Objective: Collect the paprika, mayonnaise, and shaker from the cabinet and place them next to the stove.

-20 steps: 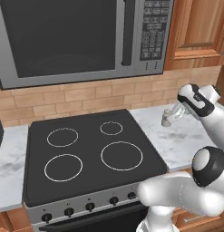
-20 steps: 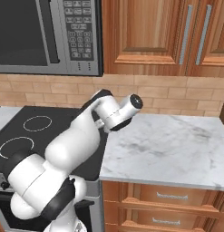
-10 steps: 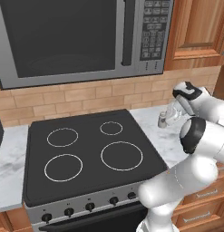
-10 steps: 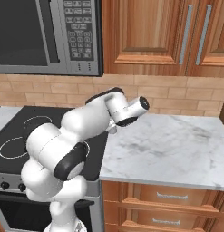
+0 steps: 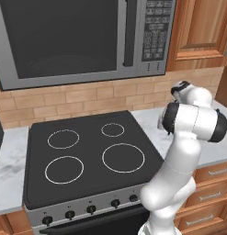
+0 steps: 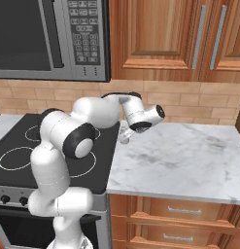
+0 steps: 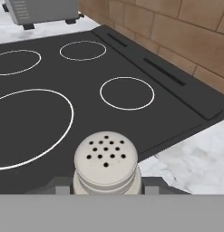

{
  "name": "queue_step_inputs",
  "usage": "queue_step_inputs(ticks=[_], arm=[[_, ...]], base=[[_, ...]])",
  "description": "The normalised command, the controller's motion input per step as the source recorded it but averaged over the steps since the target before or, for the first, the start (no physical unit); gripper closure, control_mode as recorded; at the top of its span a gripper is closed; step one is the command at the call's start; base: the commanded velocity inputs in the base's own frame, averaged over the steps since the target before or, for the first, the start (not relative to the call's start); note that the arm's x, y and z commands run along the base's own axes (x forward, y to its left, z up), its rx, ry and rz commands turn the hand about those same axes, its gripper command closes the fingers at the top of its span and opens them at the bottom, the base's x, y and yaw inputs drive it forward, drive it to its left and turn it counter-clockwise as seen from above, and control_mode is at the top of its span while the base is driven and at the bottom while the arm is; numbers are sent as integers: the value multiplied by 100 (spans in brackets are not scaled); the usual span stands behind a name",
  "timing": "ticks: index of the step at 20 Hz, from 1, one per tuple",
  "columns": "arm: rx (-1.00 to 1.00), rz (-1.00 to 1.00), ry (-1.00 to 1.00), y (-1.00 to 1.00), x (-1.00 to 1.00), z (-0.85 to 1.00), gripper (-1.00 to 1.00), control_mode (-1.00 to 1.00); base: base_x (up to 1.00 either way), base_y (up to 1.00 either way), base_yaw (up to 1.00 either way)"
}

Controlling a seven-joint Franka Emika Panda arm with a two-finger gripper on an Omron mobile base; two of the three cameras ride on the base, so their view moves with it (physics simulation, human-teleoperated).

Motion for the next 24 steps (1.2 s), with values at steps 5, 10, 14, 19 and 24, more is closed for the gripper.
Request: queue_step_inputs(ticks=[5, 10, 14, 19, 24], arm=[[0, 2, 0, 0, 32, -30, 100, -100], [0, 2, 0, 0, 23, -33, 100, -100], [0, 2, 0, 0, 21, -30, 100, -100], [0, 1, 0, 1, 17, -29, 100, -100], [0, 0, 0, 12, 9, -28, 100, -100]], base=[[0, 0, 0], [0, 0, 0], [0, 0, 0], [0, 0, 0], [0, 0, 0]])
